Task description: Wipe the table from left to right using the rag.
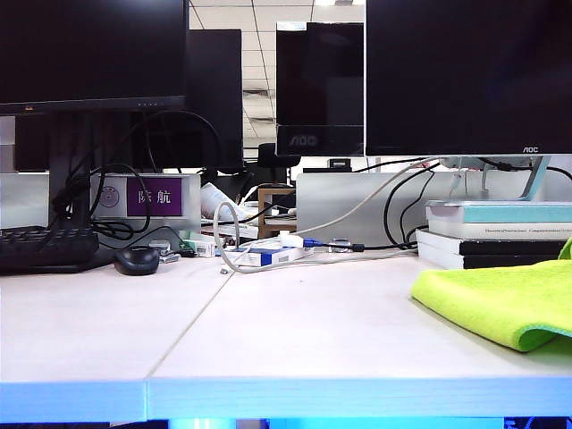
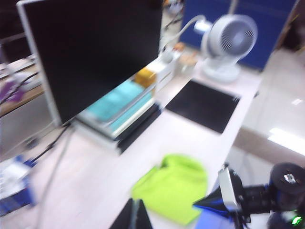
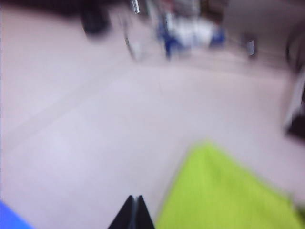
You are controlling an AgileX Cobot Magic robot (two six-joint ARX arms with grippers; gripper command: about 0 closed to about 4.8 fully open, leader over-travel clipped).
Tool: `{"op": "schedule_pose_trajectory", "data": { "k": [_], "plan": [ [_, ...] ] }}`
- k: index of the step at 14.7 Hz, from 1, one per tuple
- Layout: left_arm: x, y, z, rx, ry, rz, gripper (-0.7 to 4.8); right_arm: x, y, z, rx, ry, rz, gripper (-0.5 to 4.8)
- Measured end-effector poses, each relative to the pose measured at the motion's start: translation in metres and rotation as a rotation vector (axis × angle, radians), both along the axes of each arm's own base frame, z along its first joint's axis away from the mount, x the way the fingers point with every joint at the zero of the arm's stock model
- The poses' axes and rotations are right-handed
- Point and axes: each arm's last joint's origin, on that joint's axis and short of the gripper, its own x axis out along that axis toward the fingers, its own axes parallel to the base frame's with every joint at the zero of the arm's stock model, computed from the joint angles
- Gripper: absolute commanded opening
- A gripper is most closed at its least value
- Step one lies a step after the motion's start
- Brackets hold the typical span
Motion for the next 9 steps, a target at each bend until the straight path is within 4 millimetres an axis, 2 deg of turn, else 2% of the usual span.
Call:
{"op": "schedule_pose_trajectory", "data": {
  "k": [2,3,4,5,6,8,9],
  "plan": [
    [-0.016,0.011,0.004,0.003,-0.045,0.043,-0.04,0.0,-0.001,-0.018,-0.03,0.035,-0.031,0.12],
    [-0.028,0.019,0.008,-0.008,-0.073,0.065,-0.04,0.0,-0.003,-0.029,-0.047,0.056,-0.072,0.61],
    [-0.049,0.032,0.012,-0.029,-0.12,0.096,-0.04,-0.001,-0.006,-0.045,-0.057,0.088,-0.158,0.62],
    [-0.072,0.048,0.016,-0.054,-0.17,0.15,-0.04,-0.001,-0.008,-0.051,-0.038,0.113,-0.189,0.62],
    [-0.106,0.07,0.019,-0.114,-0.21,0.228,-0.04,-0.002,-0.008,-0.052,-0.015,0.137,-0.191,0.62],
    [-0.141,0.094,0.018,-0.173,-0.264,0.322,-0.04,-0.002,-0.008,-0.052,-0.012,0.138,-0.191,0.62],
    [-0.176,0.117,0.014,-0.234,-0.318,0.413,-0.04,-0.002,-0.008,-0.052,-0.012,0.139,-0.191,0.62]
  ]
}}
